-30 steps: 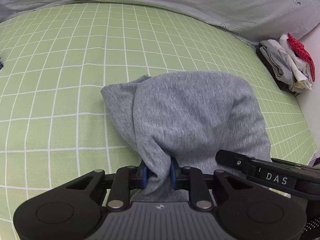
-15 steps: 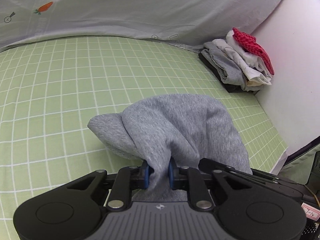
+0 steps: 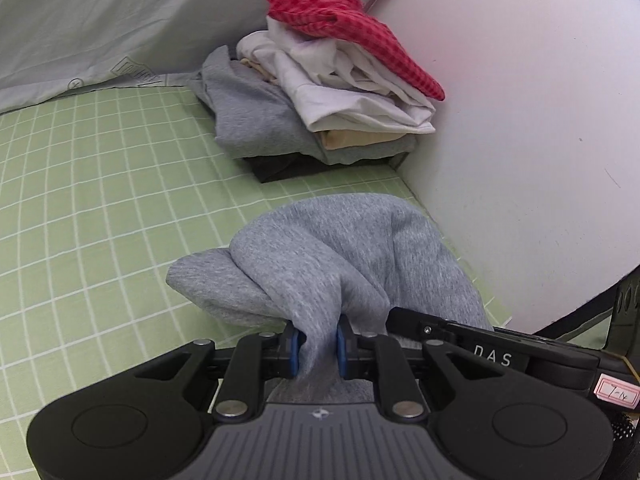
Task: Fold clothes
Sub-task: 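Grasp the folded grey bundle with the left tool and carry it to the clothes stack, then release the bundle beside the stack with the left tool while the right tool presses it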
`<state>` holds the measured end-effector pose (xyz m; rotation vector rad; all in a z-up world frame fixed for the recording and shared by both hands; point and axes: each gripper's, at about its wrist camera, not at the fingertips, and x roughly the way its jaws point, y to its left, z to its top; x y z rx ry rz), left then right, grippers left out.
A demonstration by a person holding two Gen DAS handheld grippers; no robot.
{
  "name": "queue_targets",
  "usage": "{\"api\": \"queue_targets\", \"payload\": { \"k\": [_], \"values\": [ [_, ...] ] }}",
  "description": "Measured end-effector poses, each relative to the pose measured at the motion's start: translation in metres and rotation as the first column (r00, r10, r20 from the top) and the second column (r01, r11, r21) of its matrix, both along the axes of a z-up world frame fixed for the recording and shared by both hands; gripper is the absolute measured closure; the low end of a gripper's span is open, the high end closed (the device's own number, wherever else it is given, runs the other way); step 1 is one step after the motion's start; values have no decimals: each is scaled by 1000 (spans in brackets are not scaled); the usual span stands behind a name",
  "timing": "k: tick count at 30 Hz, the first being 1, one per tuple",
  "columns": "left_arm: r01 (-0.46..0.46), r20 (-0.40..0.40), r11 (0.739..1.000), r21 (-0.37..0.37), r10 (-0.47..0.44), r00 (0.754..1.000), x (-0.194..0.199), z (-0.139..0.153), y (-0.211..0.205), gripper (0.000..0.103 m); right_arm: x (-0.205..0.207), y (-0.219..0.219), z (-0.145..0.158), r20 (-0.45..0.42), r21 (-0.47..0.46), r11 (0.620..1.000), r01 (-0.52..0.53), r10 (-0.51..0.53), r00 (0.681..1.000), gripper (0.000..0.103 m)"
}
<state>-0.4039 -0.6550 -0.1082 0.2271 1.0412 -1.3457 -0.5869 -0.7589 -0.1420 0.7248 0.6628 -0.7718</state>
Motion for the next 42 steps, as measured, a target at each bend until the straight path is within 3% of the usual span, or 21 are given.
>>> {"api": "queue_targets", "payload": {
  "k": [5,9,12,14,18,22,24,27,29,31,36,39,42],
  "values": [
    [41,47,998,-40,-39,998,-36,20,-69,85,-29,-67,23,-41,-98,993,-66,62,997,74],
    [59,63,998,-26,-57,996,-50,1,-114,83,-33,-115,12,-121,-165,980,-115,96,988,70],
    [52,109,994,93,-63,992,-54,-29,-135,80,-28,-144,-15,-242,-215,969,-119,65,968,49],
    [38,118,987,159,-57,991,-49,-44,-139,81,-25,-148,-28,-315,-258,961,-98,12,949,49],
    [-15,144,990,139,-5,990,-29,-50,-138,62,-37,-133,-34,-231,-366,931,-5,-86,969,40],
    [-15,170,994,111,-4,986,-17,-58,-164,51,-38,-126,-62,-142,-247,968,54,-91,986,29],
    [-4,178,992,125,-18,984,-18,-70,-177,48,-33,-117,-75,-181,-291,956,40,-96,979,23],
    [-15,238,981,193,-32,971,-20,-92,-187,46,-17,-105,-94,-363,-331,939,-96,-33,931,7],
    [-26,270,972,234,-39,962,-19,-105,-190,45,-24,-104,-104,-356,-287,957,-54,-54,933,3],
    [-28,267,972,235,-36,963,-15,-104,-186,44,-38,-108,-103,-290,-215,976,41,-104,951,2],
    [-44,299,992,116,8,954,-7,-72,-148,43,-42,-105,-83,-274,-230,970,78,-141,951,2],
    [-36,285,999,-25,41,958,-5,-40,-110,22,-42,-93,-64,-195,-246,966,72,-122,973,1],
    [-48,280,984,-174,96,955,-8,-5,-65,7,-38,-71,-42,-118,-284,956,65,-102,988,1]
  ]
}}
